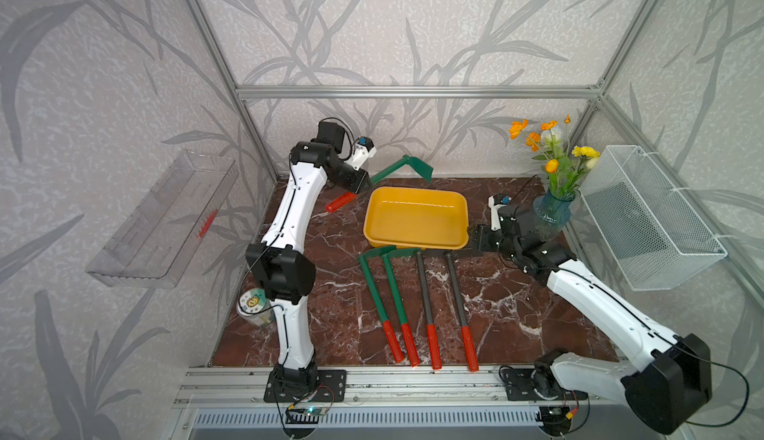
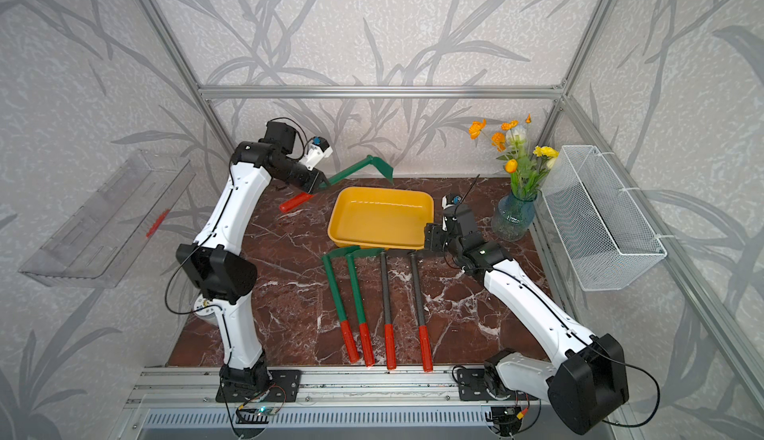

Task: Put the small hoe into the storage box
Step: Place the hoe in the storage box.

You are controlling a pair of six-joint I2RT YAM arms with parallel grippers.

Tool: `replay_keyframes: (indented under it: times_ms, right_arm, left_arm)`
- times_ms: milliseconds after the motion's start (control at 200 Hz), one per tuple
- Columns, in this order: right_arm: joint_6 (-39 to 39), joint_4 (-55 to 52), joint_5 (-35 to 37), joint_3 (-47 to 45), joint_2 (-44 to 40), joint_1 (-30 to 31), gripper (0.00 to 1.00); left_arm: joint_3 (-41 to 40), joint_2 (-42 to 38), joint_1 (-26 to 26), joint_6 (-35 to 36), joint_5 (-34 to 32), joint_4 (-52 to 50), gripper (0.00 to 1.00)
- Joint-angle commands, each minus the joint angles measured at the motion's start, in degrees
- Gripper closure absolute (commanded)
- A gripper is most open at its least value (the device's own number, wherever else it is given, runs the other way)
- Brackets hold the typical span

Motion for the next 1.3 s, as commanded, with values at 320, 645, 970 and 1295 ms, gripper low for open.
replay_keyframes:
  times_ms: [320,645,970,1295]
  right_arm:
    - [0.09,-4.15,2.13,3.82,3.08,-1.21,0.26]
    - [1.79,-0.15,-0.14,1.98,7.76,-1.13,0.26]
    - [1.24,3.99,-1.06,-1.03,9.91,-1.14,0.26]
    - [1.22,4.72,-1.95,0.22,12.94,-1.19,0.26]
  left_arm:
    - [21.01,19.19,-4.05,24.00,4.59,-9.78,1.00]
    - [21.04,24.50,-5.94,25.72,5.11,-3.93,1.00]
    - [19.36,29.34,-6.99,29.21,3.39,2.06,1.00]
    - [16.13,31.64,-7.79,29.93,4.99,9.38,0.99]
